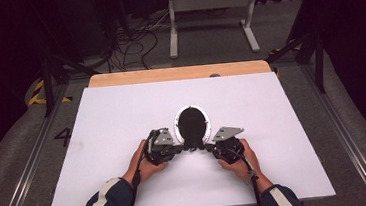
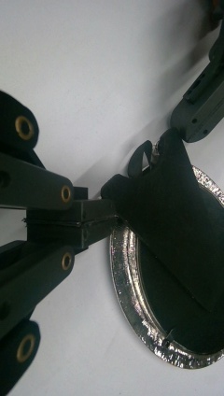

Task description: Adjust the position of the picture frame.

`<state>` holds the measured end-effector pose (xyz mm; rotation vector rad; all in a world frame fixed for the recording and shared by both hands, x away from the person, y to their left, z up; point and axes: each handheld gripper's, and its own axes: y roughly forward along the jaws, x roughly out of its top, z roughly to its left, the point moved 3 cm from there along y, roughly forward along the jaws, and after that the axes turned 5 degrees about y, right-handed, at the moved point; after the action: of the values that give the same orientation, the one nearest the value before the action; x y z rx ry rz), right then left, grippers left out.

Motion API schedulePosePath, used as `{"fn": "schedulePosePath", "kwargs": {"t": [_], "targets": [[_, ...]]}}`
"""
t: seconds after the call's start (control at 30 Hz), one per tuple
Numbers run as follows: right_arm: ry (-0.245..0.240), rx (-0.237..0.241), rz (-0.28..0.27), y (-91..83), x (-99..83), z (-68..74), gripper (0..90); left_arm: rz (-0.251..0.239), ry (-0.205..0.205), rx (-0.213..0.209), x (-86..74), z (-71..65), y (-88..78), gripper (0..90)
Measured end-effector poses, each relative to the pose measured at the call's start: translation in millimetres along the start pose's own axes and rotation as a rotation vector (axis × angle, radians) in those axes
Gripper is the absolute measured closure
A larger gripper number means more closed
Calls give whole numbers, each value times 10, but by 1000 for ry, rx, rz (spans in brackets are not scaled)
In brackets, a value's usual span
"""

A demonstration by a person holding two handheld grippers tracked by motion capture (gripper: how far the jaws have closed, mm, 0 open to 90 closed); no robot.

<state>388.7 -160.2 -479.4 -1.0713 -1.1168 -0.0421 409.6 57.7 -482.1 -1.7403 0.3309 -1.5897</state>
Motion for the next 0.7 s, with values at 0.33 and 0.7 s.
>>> {"fn": "schedulePosePath", "kwargs": {"t": [0.33, 0.7], "targets": [[-8, 20, 0, 3, -1, 15, 900, 0, 27, -22, -1, -5, -37, 900], [-42, 31, 6, 15, 7, 88, 900, 13, 18, -10, -47, 35, -67, 899]]}}
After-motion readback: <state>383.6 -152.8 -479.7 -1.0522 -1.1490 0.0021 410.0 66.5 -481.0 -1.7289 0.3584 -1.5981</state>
